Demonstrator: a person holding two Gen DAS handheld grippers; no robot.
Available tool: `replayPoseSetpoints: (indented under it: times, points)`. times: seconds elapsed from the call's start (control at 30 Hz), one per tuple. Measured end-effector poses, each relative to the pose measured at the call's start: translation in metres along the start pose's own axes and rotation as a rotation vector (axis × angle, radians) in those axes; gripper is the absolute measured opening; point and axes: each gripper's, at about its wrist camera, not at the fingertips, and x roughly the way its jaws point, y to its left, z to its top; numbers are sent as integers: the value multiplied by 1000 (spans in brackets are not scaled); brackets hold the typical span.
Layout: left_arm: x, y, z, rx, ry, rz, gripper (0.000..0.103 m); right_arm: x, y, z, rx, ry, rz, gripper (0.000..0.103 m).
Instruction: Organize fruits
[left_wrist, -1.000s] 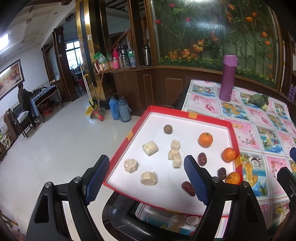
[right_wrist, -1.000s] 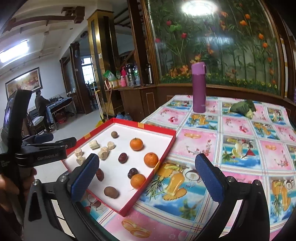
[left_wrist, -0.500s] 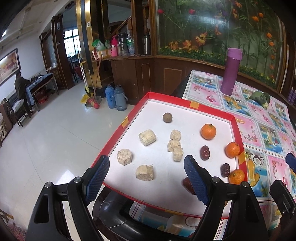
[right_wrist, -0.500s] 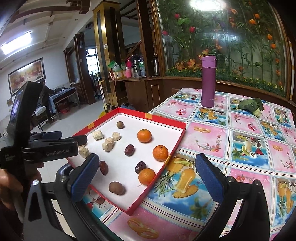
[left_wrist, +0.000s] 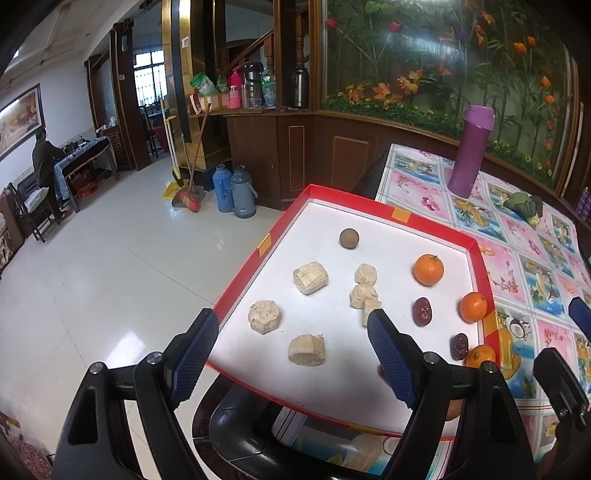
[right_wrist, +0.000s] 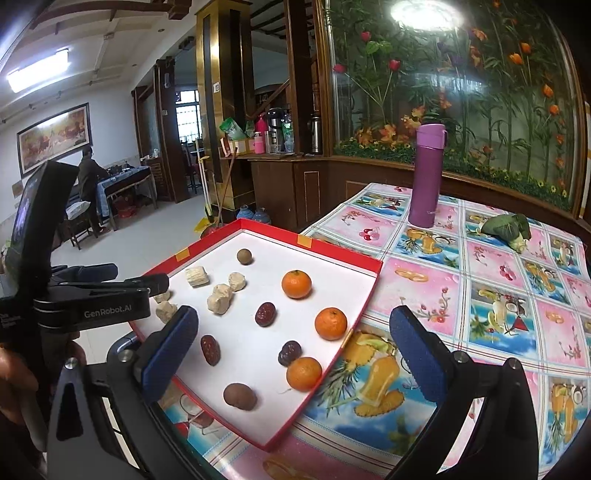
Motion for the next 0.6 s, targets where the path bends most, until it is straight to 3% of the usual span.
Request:
replayPoseSetpoints:
  times: [0.27, 0.47, 0.6]
  points:
    - [-2, 5, 3, -13, -26, -19, 83, 4, -1, 3, 27, -10, 8, 103]
    - [-3, 7, 3, -20, -51, -5, 83, -9, -3, 7, 53, -119, 33, 103]
    - [-1, 11, 3, -40, -45, 3, 83, -5, -2, 7, 57, -101, 24, 103]
